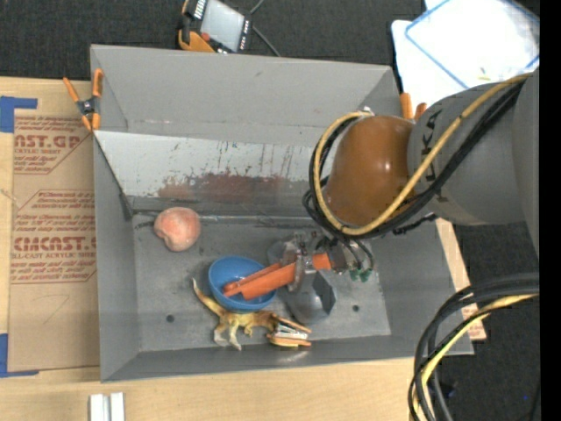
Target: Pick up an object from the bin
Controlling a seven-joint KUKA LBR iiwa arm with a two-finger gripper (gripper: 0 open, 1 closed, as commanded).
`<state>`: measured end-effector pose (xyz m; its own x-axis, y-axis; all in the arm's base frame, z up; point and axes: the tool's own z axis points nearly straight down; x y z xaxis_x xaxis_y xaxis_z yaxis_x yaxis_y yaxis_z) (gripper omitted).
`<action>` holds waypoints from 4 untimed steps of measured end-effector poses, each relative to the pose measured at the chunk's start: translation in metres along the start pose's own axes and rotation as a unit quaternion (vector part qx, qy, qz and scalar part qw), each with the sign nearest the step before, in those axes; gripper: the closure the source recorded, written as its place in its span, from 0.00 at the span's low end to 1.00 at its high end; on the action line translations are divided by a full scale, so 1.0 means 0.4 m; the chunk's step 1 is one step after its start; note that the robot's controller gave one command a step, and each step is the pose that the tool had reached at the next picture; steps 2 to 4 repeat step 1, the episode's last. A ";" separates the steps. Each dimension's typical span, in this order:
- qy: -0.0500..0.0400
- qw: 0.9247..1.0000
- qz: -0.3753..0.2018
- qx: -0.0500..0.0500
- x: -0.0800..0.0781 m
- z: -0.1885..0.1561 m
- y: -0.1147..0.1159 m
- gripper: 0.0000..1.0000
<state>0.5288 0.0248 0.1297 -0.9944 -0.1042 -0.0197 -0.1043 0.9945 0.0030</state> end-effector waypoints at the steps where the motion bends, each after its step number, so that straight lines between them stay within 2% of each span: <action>1: 0.004 1.000 -0.009 0.001 -0.019 -0.212 0.018 1.00; 4: 0.004 1.000 -0.009 0.001 -0.019 -0.212 0.018 1.00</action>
Offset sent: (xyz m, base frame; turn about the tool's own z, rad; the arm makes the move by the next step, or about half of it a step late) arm -0.0060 -0.0079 0.1288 -0.0038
